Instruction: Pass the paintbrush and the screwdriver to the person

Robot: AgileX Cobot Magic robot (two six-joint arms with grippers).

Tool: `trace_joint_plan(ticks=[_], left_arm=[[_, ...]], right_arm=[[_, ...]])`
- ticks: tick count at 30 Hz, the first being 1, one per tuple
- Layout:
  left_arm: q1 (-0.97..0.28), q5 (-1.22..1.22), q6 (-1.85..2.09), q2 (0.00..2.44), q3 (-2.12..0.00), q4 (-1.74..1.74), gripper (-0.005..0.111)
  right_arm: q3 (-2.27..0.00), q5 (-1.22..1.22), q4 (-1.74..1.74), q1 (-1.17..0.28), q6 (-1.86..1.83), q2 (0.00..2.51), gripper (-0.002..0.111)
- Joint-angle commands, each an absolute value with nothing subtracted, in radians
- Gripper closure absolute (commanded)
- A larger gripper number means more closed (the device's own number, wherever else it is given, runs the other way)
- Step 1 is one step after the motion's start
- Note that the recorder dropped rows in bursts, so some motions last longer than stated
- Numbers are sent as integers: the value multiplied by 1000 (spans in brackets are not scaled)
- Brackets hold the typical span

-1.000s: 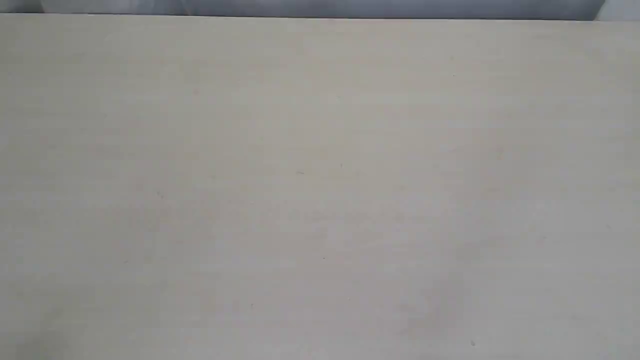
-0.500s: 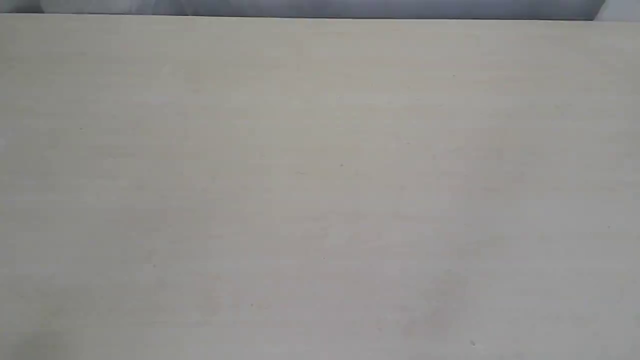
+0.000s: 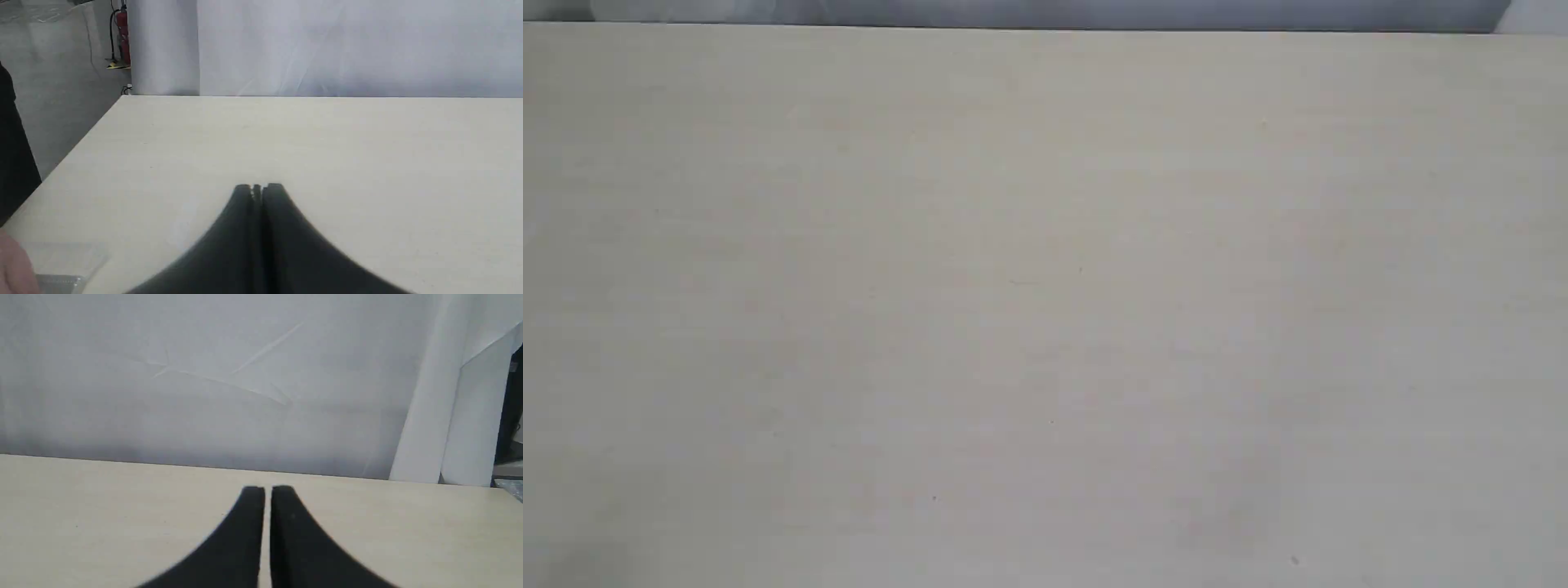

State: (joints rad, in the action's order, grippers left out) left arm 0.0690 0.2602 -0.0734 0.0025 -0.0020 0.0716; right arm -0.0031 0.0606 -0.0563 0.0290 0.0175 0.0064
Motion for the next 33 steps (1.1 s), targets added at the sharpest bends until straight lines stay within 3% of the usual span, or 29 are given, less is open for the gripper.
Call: trace_joint_plan(ticks=[1, 33], left_arm=[[63, 249, -75, 0, 0, 70, 107], [63, 250, -75, 0, 0, 68, 107]], right_arm=[[0, 62, -60, 33, 22, 0, 104], [0, 73, -46, 33, 20, 0, 104]])
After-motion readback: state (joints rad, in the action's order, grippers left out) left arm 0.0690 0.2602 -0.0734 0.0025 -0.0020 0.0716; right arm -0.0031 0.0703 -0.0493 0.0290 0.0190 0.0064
